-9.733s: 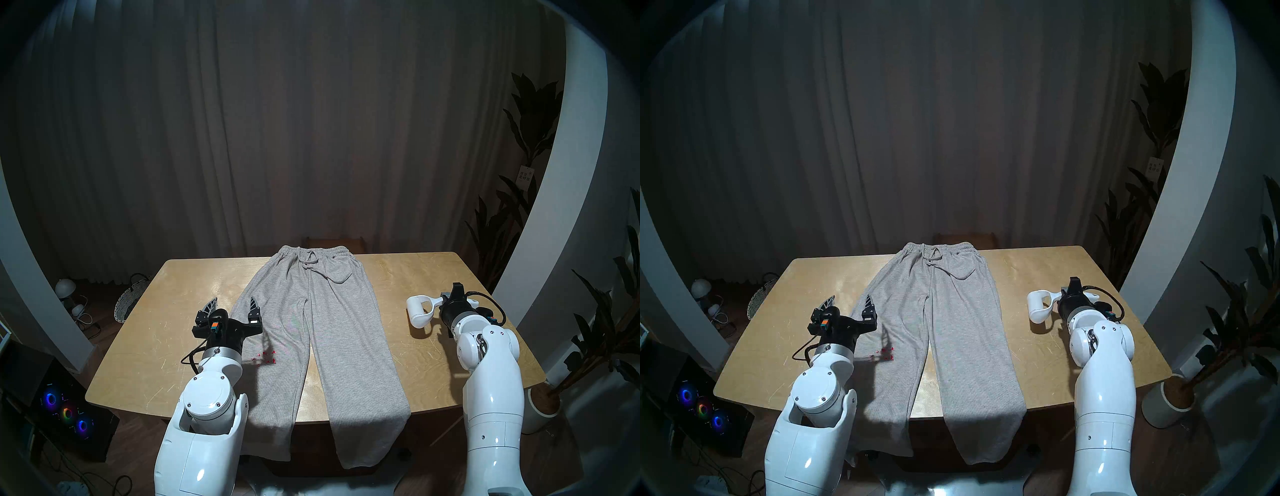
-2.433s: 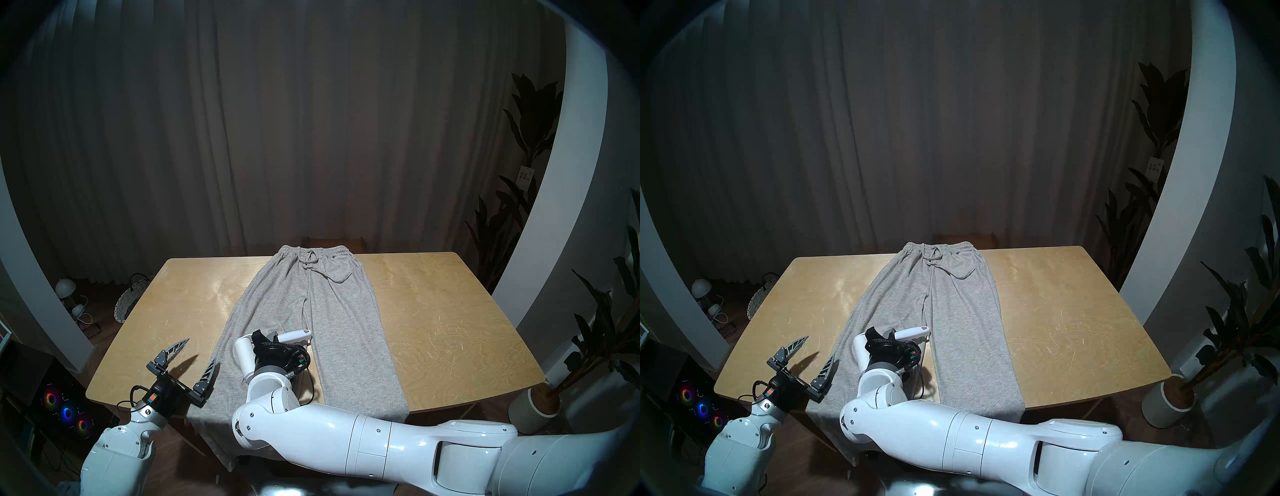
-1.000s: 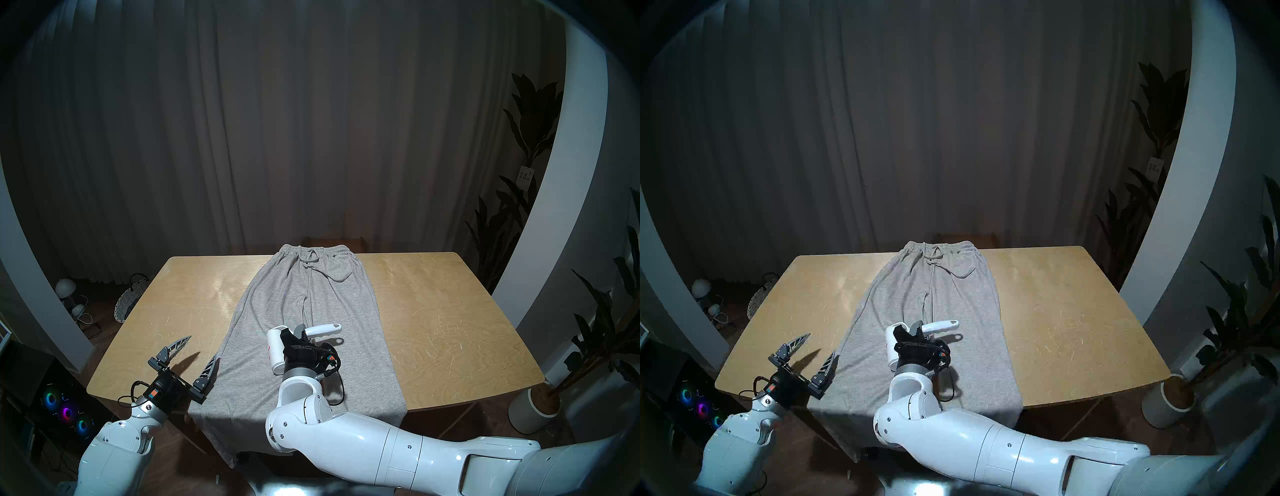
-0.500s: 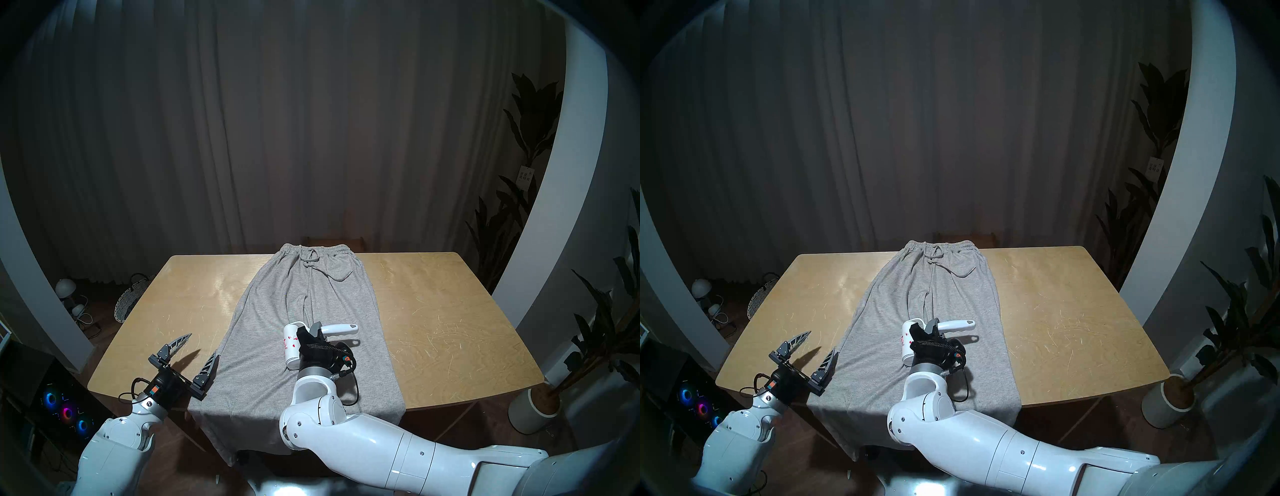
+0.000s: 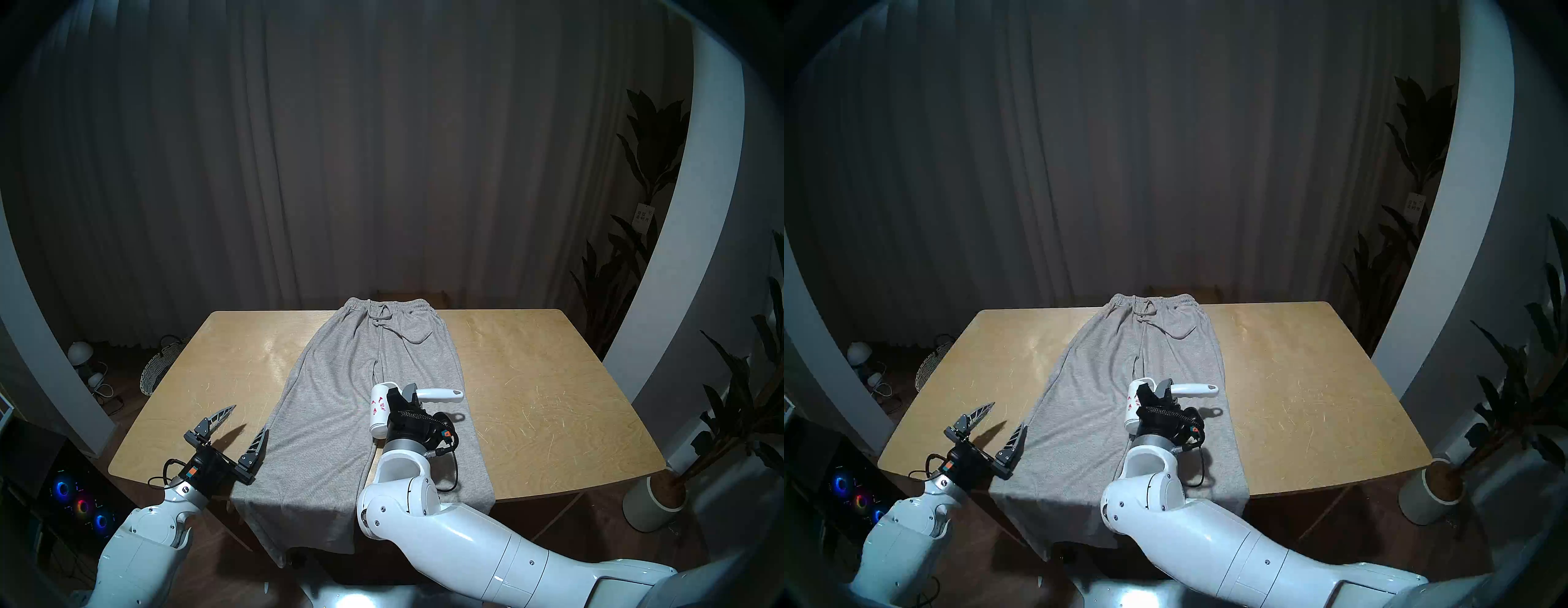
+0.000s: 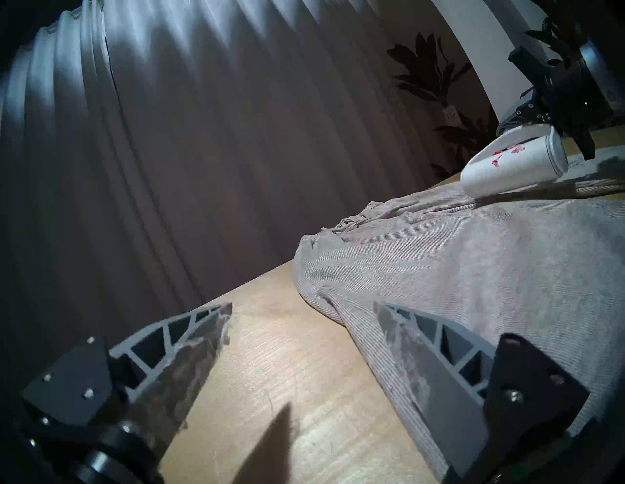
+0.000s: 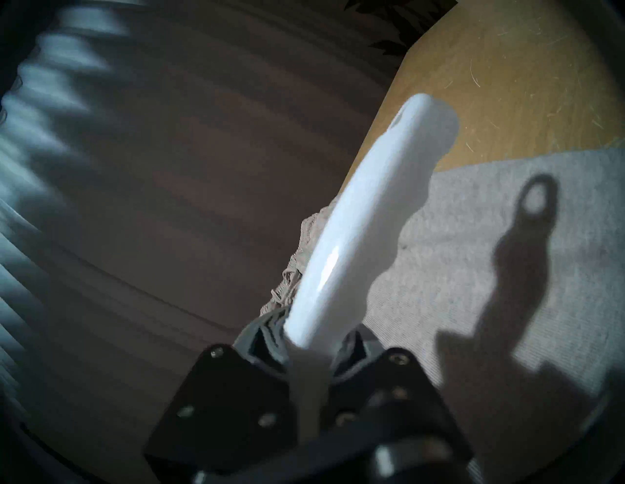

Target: Remove lint and debris from pants with a lint roller

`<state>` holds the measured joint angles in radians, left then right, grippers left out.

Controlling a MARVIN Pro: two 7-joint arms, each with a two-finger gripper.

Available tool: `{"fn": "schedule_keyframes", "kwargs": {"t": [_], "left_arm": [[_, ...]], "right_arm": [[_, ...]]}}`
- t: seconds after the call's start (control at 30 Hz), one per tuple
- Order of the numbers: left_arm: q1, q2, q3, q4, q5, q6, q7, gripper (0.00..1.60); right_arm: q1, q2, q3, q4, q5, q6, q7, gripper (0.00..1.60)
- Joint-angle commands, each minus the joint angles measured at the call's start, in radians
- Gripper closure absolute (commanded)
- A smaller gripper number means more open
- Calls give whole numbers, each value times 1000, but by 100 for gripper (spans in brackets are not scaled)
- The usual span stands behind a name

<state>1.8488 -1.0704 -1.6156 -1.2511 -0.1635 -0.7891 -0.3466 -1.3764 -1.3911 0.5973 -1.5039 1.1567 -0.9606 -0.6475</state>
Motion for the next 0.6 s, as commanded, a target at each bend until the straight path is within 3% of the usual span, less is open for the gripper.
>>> {"fn": "schedule_keyframes", "kwargs": {"t": [0.0, 0.27, 0.57], "left_arm": [[-63, -23, 7, -108, -57, -65, -15, 0], [-91, -7, -41, -119, -101, -126, -8, 0], [-98, 10, -73, -132, -122, -130, -2, 0]], "right_arm": [[-1, -35, 39, -64, -37, 1, 5, 160], [-17, -35, 68, -70, -44, 1, 1, 160], [-7, -17, 136, -77, -44, 1, -11, 160]]}}
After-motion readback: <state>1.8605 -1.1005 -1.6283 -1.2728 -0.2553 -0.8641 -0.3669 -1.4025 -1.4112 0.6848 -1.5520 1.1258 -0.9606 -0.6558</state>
